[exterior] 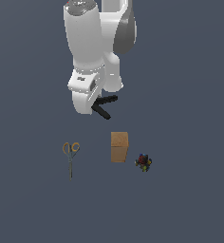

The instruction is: Pick up a designated object from a clutter of objects.

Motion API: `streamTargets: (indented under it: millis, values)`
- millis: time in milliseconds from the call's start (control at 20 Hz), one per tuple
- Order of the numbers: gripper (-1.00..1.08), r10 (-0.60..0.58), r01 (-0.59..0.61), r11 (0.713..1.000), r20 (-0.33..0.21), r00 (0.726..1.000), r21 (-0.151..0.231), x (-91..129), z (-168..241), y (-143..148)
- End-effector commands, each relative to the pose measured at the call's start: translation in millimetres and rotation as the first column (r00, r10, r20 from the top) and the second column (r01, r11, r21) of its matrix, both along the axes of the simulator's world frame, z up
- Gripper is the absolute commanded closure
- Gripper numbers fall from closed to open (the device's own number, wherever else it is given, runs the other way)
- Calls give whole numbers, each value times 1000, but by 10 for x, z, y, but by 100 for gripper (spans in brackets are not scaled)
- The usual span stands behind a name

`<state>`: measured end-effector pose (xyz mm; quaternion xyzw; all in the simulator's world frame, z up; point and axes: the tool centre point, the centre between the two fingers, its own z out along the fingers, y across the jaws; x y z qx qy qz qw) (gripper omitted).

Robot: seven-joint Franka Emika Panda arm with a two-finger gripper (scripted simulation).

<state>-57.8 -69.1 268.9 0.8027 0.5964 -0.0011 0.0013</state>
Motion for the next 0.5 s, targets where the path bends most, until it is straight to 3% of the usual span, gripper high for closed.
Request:
streamTargets:
  millis: [0, 450]
  values:
    - [108, 0, 0, 1000, 1, 1000, 0, 42, 236, 67]
    - [108, 1, -1, 1000, 0, 1000, 3, 169, 791, 228]
